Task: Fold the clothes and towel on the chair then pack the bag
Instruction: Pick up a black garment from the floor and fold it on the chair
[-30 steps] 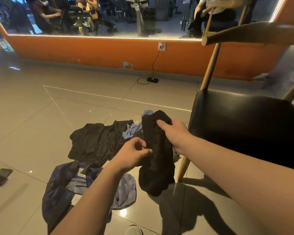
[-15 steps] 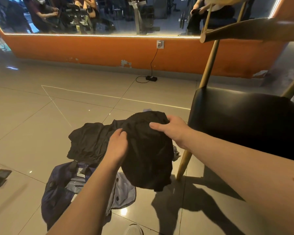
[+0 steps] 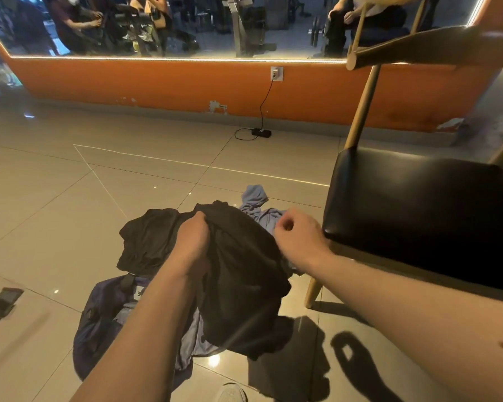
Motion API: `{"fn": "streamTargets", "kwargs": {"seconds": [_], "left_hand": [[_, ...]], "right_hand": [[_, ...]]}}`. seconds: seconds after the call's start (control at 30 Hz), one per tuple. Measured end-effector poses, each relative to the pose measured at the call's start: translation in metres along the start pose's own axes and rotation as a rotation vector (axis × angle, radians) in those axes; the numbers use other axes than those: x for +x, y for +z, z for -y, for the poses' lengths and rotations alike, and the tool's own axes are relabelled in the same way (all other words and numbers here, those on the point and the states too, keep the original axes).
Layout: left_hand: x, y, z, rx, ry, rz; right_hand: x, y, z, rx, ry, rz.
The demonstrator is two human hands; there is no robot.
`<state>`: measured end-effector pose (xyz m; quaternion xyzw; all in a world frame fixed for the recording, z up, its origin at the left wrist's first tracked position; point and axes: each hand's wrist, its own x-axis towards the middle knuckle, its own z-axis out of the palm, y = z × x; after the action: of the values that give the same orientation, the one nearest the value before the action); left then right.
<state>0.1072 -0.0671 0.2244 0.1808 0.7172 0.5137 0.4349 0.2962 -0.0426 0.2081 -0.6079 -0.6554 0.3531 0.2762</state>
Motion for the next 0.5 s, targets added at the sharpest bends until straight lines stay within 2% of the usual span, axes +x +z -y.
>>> {"fn": "streamTargets", "kwargs": {"seconds": [0.1,0.23,0.37,0.5], "left_hand": [[-0.006,0.0,-0.001,-0.173,-0.036,0.113],[-0.011,-0.003,-0.002,-0.288,-0.094,0.152],[-0.011,-0.012,-0.003,-0.292,-0.121,0.127],[-0.01,-0.019,-0.002,-0.049,0.0,0.029]], "right_hand": [[-0.019,0.006,0.005,0.008,0.02,0.281],[-0.024,0.01,0.01,0.001,0.118,0.492],[-0.013,0.016,0.008,0.082,0.2,0.49],[0.004,0.012,0.014,0.224,0.31,0.407]]}}
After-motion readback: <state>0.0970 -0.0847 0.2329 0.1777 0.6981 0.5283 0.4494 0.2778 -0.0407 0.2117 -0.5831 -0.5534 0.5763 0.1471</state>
